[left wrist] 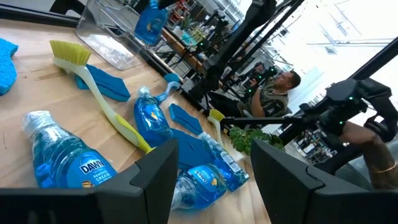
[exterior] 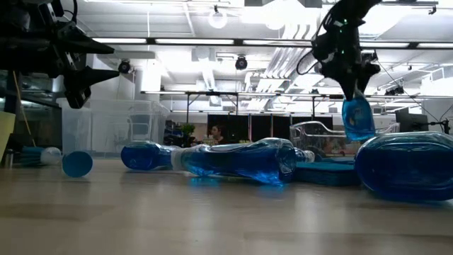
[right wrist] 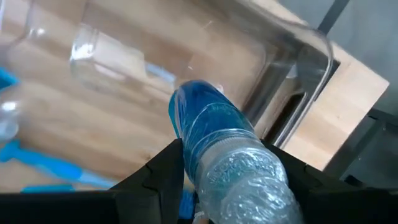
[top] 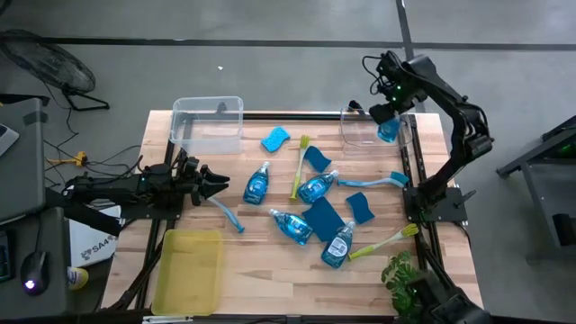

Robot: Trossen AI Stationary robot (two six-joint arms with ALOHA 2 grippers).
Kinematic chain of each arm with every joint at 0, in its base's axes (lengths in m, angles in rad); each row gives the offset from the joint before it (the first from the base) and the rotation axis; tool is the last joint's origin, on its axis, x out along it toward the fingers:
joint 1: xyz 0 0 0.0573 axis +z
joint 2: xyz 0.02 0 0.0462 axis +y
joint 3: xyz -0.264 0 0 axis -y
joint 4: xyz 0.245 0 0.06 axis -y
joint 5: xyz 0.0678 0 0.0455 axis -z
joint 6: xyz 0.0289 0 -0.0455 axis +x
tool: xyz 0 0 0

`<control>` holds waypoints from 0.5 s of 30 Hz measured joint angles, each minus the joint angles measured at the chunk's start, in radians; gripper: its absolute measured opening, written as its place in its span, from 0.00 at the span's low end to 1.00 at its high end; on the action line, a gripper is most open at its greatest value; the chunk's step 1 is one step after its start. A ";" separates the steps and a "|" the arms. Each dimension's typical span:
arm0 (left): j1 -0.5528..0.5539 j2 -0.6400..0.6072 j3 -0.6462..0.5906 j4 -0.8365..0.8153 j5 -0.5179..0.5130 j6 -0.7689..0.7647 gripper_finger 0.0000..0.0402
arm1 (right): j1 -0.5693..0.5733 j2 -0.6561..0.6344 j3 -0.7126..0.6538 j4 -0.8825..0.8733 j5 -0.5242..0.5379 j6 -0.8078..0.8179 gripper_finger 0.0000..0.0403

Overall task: Pick & Place Kitchen Sink Supplies
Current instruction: Put the top middle soap dispenser into the transparent bin

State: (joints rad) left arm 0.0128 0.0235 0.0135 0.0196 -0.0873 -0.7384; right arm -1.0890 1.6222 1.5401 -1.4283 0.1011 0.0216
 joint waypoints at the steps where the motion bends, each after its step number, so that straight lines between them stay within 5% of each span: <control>1: 0.000 0.000 0.000 0.000 0.000 0.000 0.49 | -0.005 0.000 -0.011 0.030 -0.001 0.000 0.41; 15: 0.000 0.000 0.000 0.000 0.000 0.000 0.49 | -0.070 0.001 -0.067 0.179 -0.001 0.058 0.41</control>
State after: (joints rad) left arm 0.0128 0.0235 0.0135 0.0196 -0.0872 -0.7383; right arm -1.1595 1.6230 1.4734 -1.2490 0.1001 0.0796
